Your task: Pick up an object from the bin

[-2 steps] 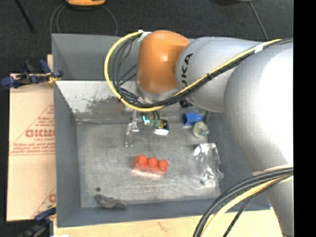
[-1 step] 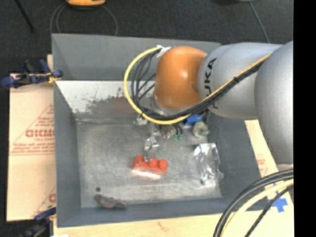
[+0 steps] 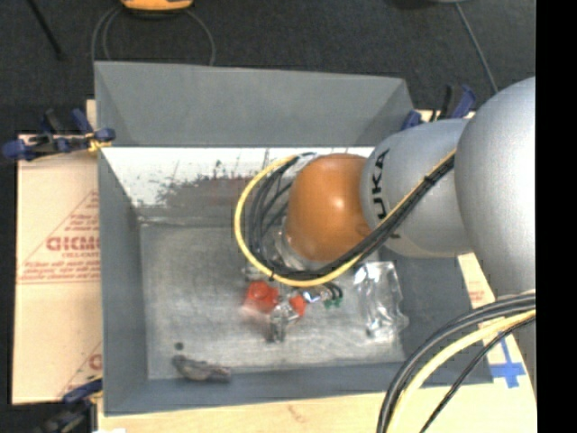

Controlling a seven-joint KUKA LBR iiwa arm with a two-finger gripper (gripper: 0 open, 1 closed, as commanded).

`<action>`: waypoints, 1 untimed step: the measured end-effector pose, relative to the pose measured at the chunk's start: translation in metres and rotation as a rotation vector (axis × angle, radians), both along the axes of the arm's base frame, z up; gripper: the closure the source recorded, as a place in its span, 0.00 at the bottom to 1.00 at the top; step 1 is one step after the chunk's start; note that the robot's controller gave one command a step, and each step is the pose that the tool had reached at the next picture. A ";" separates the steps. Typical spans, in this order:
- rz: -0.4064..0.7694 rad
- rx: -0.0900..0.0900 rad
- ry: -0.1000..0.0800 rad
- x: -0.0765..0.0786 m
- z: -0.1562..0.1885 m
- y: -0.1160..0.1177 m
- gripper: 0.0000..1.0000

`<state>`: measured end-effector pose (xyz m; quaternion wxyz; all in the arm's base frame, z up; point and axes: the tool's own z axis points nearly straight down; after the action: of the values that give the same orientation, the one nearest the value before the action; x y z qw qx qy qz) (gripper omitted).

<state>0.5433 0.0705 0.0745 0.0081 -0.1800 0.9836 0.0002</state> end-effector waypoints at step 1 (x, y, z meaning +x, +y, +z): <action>-0.002 0.002 -0.003 0.001 0.002 0.001 1.00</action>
Offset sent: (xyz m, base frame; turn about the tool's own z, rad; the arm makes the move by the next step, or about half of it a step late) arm 0.0000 0.0000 0.0000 0.0000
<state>0.5448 0.0712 0.0768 0.0098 -0.1790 0.9838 0.0007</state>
